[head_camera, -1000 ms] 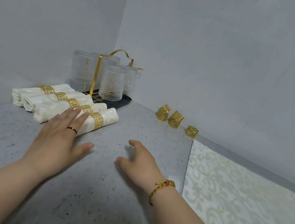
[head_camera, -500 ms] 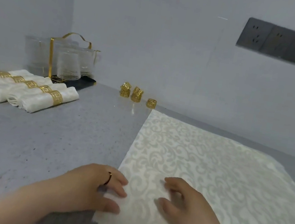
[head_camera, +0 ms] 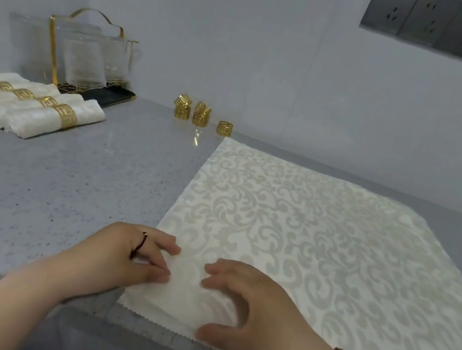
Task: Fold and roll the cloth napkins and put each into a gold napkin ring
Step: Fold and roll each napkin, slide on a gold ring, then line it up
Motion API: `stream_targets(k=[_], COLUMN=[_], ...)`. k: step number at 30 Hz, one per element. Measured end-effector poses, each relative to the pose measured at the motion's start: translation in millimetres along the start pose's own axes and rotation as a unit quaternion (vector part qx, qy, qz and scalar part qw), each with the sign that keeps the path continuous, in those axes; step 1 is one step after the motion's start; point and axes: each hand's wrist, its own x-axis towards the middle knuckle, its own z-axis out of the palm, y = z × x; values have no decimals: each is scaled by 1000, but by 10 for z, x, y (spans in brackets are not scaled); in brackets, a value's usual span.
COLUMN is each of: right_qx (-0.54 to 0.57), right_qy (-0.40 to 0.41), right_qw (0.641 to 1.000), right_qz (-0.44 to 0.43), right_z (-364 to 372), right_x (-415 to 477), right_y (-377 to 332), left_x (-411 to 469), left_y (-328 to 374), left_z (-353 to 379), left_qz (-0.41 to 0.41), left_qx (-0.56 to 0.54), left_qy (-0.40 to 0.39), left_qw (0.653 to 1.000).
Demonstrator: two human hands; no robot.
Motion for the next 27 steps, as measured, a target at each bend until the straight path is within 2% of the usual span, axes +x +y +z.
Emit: stream_targets(k=[5, 9, 11, 14, 18, 22, 25, 27], right_qx=[-28, -50, 32, 143, 214, 251, 193, 81], right_qy=[79, 100, 85, 86, 102, 77, 14, 19], right_qw=[995, 991, 996, 984, 963, 955, 971, 986], right_qz=[-47, -70, -26, 67, 129, 136, 139, 145], right_z=[124, 122, 79, 16, -61, -125, -156, -215], right_x=[-6, 19, 28, 32, 32, -3, -146, -276], right_y=[21, -19, -44, -37, -42, -123, -201, -225], left_x=[-11, -65, -103, -144, -35, 81, 176, 226], left_y=[18, 97, 122, 185, 203, 239, 292, 316], left_z=[14, -9, 27, 116, 184, 131, 68, 27], left_qz=[42, 28, 24, 17, 15, -38, -50, -65], left_qx=[40, 30, 37, 64, 35, -35, -64, -86], left_qy=[21, -3, -22, -20, 94, 120, 118, 121], left_qw=[998, 999, 999, 998, 995, 991, 990, 987])
